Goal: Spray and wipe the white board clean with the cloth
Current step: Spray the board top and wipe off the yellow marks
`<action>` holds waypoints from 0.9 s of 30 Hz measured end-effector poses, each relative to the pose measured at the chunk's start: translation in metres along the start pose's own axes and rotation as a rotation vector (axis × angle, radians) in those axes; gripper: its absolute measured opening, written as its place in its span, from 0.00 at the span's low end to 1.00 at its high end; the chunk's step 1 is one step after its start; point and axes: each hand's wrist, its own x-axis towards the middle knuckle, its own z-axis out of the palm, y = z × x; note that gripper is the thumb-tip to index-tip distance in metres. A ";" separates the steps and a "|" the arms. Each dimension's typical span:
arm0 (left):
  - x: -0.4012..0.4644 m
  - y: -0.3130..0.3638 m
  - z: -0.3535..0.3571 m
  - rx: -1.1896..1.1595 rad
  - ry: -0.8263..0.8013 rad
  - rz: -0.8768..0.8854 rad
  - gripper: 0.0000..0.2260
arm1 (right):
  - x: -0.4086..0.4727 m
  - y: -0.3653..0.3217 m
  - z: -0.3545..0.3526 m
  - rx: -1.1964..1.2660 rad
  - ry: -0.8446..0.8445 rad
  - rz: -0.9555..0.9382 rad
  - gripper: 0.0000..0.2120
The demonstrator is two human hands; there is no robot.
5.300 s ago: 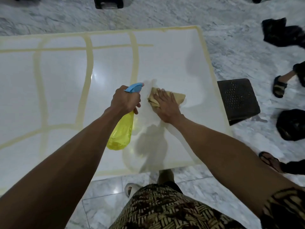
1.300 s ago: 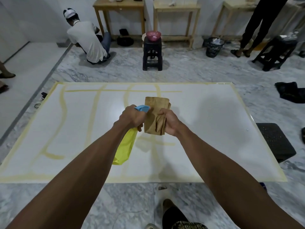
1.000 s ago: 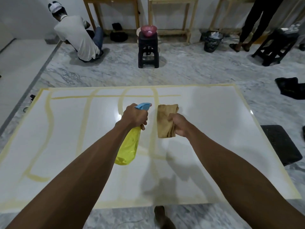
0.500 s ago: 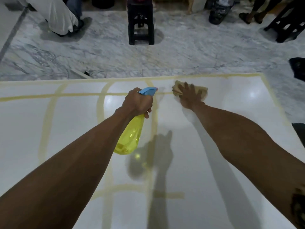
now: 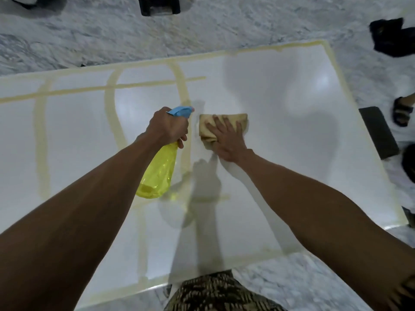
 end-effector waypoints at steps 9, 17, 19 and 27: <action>-0.123 -0.061 0.023 0.008 -0.036 -0.009 0.26 | -0.160 -0.078 0.086 0.074 -0.044 0.020 0.30; -0.210 -0.106 0.000 0.050 -0.040 0.021 0.18 | -0.242 -0.167 0.118 0.313 -0.196 0.089 0.30; -0.219 -0.103 -0.012 0.033 -0.021 0.035 0.19 | -0.234 -0.167 0.088 0.573 -0.235 0.207 0.23; -0.178 -0.040 -0.062 -0.026 0.040 0.117 0.23 | -0.125 -0.108 -0.069 1.407 -0.092 0.259 0.15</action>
